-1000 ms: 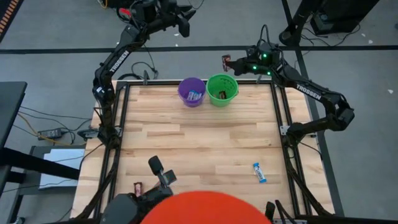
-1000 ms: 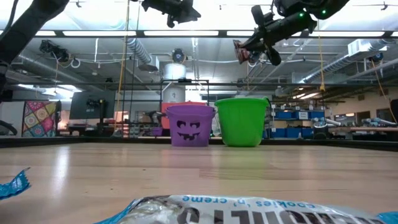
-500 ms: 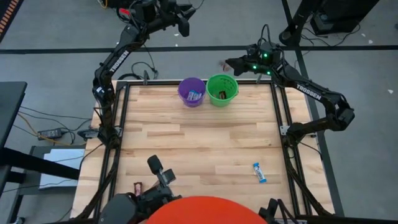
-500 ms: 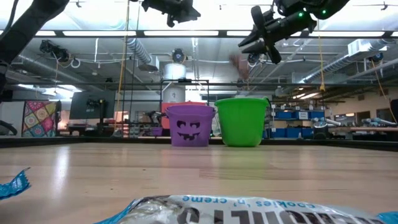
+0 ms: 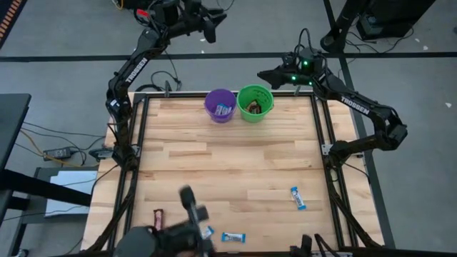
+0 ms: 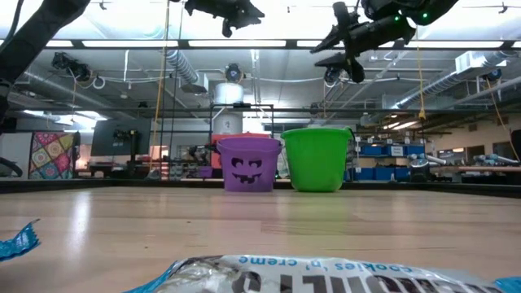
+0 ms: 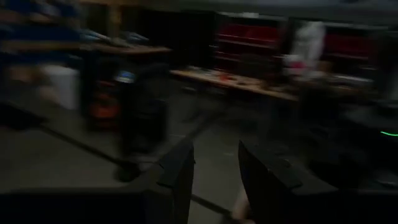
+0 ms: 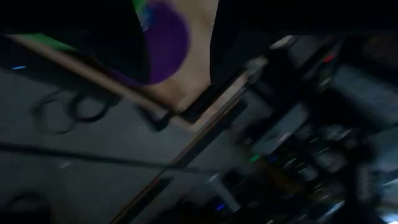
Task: Sort candy by brand, put in halloween buckets
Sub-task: Put the white chocolate bar into the purple bucket
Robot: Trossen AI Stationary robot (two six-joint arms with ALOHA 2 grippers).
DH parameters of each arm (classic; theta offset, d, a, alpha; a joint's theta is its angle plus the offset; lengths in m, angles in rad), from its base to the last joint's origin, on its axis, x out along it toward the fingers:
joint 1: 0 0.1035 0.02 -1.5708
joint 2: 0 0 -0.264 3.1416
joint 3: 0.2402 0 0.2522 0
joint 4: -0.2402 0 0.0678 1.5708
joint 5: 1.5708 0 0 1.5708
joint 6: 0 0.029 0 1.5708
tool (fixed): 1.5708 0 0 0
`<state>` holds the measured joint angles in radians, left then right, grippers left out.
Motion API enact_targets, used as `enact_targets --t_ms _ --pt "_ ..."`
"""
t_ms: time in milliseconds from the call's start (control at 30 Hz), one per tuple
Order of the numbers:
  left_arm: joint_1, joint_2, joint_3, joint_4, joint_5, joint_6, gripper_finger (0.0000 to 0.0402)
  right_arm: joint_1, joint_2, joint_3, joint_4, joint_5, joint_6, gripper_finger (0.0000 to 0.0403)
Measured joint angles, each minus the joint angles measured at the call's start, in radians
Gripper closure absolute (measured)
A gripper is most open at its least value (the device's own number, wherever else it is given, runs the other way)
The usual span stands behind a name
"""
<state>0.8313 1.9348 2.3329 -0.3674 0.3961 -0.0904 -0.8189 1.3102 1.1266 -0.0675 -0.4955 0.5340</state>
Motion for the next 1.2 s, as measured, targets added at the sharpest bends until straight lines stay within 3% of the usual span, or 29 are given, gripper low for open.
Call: enact_targets --t_ms 133,267,433,567,700,933,1067,1200 --pt "-0.043 -0.032 0.0 -0.001 0.194 -0.018 0.027 0.033 -0.046 -0.001 -0.003 -0.1 -0.003 0.0232" --pt "-0.112 -0.078 0.004 0.009 0.325 0.013 0.027 0.091 -0.127 -0.001 -0.001 -0.13 -0.052 0.0234" --pt "-0.208 -0.111 0.004 -0.018 0.33 -0.023 0.027 0.193 -0.227 -0.001 -0.04 -0.125 -0.104 0.0234" --pt "-0.311 -0.118 0.004 -0.105 0.332 -0.044 0.027 0.31 -0.292 -0.001 -0.171 -0.092 -0.177 0.0234" --pt "-0.403 -0.118 0.003 -0.312 0.331 0.002 0.027 0.458 -0.327 -0.001 -0.341 0.056 -0.215 0.0234" --pt "-0.478 -0.117 -0.001 -0.82 0.284 0.264 0.027 0.723 -0.32 -0.001 -0.5 0.387 -0.039 0.0234" --pt "-0.499 -0.116 -0.064 -0.906 0.253 0.335 0.027 0.832 -0.292 -0.001 -0.589 0.584 0.144 0.0234" --pt "-0.53 -0.116 -0.166 -0.874 0.253 0.368 0.027 0.935 -0.259 -0.001 -0.699 0.7 0.357 0.0234"
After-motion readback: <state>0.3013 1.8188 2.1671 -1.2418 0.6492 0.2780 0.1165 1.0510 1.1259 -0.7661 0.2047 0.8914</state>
